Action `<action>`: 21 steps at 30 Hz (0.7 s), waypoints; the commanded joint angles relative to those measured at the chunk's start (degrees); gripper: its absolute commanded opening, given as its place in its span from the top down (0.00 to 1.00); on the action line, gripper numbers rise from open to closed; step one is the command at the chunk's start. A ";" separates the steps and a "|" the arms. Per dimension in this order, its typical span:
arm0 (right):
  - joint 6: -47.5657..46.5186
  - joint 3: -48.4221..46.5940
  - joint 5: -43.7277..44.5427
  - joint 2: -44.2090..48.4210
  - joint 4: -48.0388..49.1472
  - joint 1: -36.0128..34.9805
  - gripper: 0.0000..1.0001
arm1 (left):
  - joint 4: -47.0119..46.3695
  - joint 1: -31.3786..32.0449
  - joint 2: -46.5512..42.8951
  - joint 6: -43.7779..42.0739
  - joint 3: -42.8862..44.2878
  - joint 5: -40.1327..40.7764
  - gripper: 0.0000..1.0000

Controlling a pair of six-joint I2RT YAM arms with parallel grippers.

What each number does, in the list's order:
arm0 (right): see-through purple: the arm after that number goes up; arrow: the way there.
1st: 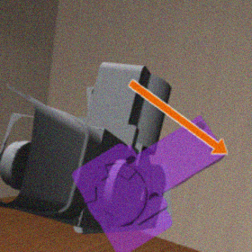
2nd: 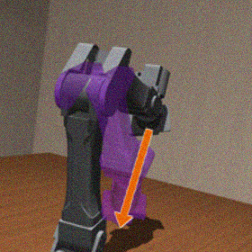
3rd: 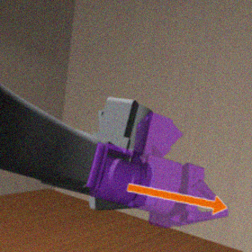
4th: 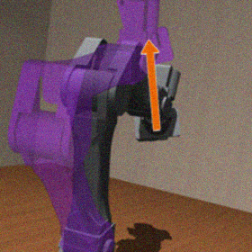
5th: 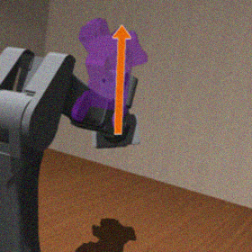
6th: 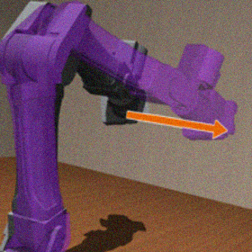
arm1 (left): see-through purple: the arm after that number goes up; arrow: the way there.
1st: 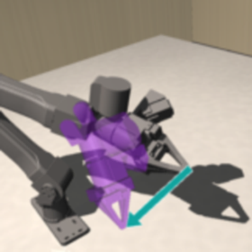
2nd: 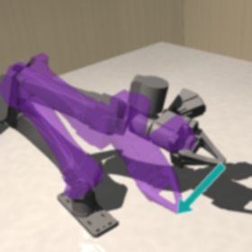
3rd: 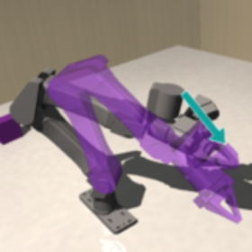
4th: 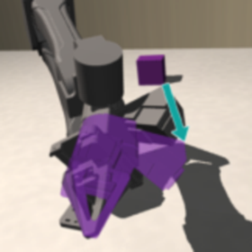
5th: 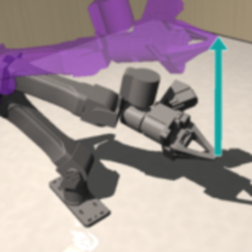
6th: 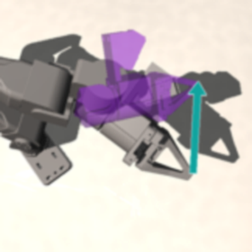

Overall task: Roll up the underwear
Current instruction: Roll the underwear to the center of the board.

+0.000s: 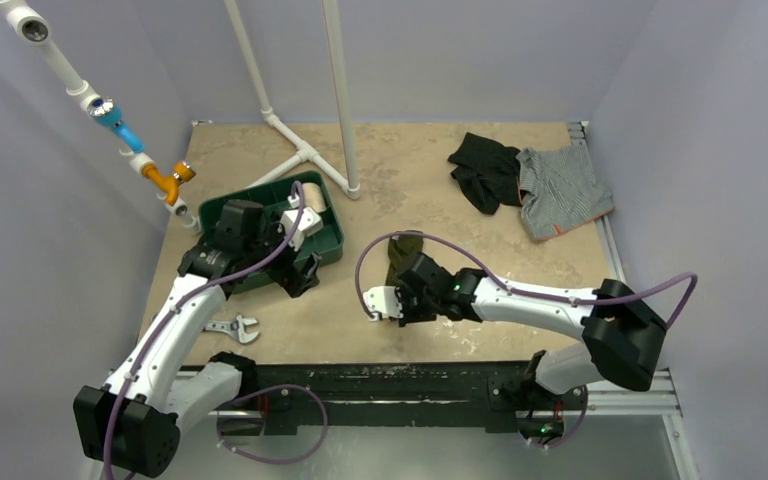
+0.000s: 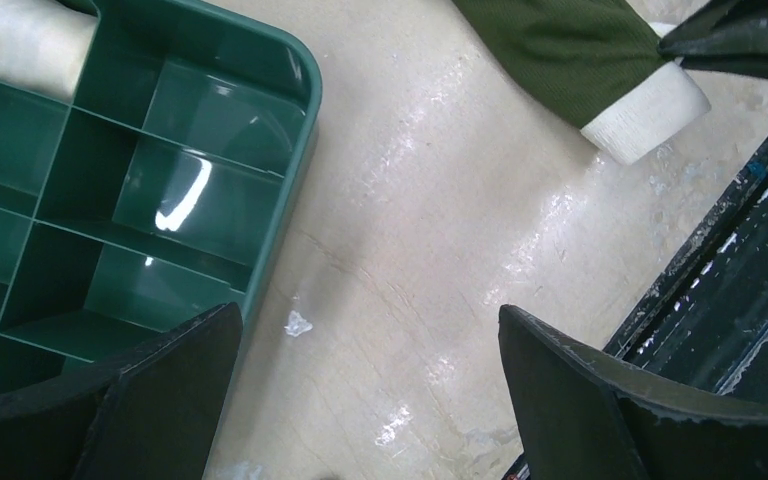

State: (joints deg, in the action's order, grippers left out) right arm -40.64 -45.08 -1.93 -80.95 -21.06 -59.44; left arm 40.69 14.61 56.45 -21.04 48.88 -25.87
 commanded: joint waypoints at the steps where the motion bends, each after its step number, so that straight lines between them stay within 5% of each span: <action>1: 1.44 -3.86 -11.92 2.02 -3.94 5.42 1.00 | -2.84 -0.37 -1.62 -1.75 -1.74 -3.31 0.00; 12: 1.04 -6.13 -26.54 -1.49 -6.82 17.35 1.00 | -6.74 1.94 -2.82 -1.77 -5.15 -7.62 0.03; 21: 0.22 -10.39 -35.98 -7.91 -12.11 24.79 1.00 | -13.35 15.67 0.58 -3.94 -7.24 -3.39 0.08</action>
State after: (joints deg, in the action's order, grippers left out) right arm -39.90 -51.66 -30.39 -86.21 -29.69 -37.56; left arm 32.88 26.06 54.63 -22.65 41.58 -29.76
